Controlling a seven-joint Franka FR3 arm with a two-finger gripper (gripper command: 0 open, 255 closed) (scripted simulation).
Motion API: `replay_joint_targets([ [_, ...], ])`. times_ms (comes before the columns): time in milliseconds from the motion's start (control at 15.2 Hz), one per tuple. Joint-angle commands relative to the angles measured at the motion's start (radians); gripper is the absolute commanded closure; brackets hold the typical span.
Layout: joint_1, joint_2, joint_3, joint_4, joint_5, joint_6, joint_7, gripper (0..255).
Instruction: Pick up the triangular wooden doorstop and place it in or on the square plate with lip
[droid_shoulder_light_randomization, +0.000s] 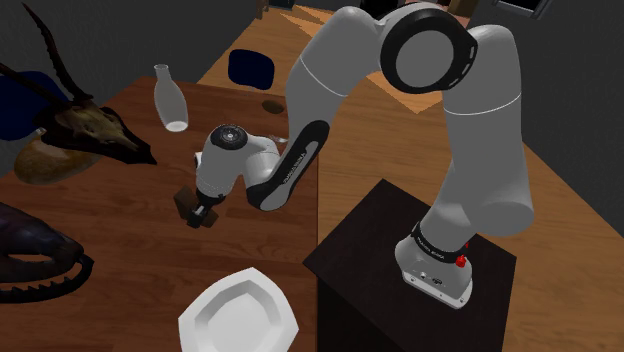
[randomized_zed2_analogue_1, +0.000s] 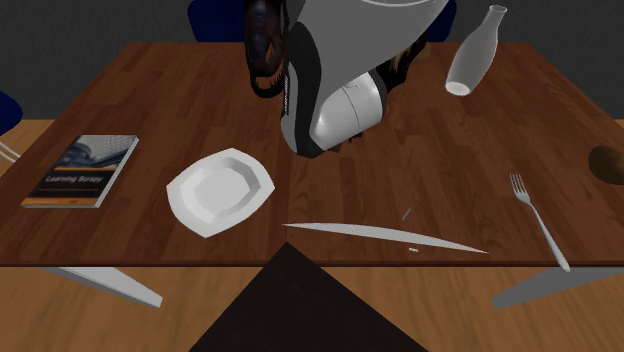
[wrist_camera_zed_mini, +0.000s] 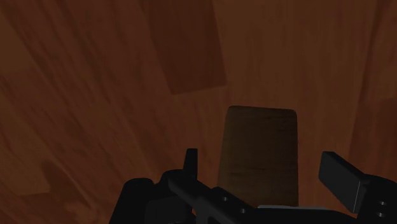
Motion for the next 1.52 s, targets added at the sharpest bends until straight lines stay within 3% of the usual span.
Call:
replay_joint_targets([
  [0, 0.000, 0.000, 0.000, 0.000, 0.000, 0.000, 0.000, 0],
  [132, 0.000, 0.000, 0.000, 0.000, 0.000, 0.000, 0.000, 0],
  [198, 0.000, 0.000, 0.000, 0.000, 0.000, 0.000, 0.000, 255],
  [792, 0.000, 0.000, 0.000, 0.000, 0.000, 0.000, 0.000, 255],
  [1452, -0.078, -0.118, 0.098, -0.037, 0.075, -0.092, -0.083, 255],
])
